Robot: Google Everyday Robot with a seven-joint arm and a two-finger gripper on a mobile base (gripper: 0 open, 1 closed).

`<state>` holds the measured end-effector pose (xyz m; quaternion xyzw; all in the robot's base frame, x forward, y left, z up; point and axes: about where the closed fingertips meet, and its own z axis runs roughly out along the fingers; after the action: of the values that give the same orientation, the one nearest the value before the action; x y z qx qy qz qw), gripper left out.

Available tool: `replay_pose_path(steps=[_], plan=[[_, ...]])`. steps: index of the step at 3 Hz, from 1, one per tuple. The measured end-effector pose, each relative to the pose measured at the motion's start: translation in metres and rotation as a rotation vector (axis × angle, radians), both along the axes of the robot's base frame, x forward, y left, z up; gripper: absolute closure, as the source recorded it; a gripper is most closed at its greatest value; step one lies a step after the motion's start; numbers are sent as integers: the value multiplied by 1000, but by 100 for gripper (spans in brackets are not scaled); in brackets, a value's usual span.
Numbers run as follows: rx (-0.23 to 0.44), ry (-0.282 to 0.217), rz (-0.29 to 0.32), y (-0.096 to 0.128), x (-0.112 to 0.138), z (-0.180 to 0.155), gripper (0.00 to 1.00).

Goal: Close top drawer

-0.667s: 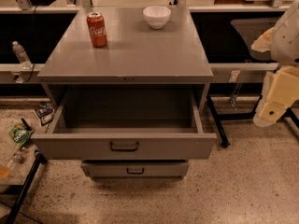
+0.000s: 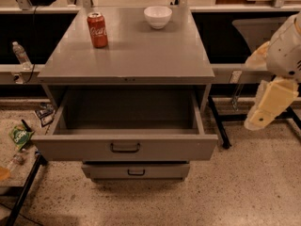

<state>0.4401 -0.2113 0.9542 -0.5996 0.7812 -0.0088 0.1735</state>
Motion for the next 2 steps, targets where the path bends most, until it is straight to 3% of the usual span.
replay_pose_path(steps=[1, 2], plan=[[93, 15, 74, 23, 2, -49, 40], [180, 30, 194, 55, 5, -101, 63]])
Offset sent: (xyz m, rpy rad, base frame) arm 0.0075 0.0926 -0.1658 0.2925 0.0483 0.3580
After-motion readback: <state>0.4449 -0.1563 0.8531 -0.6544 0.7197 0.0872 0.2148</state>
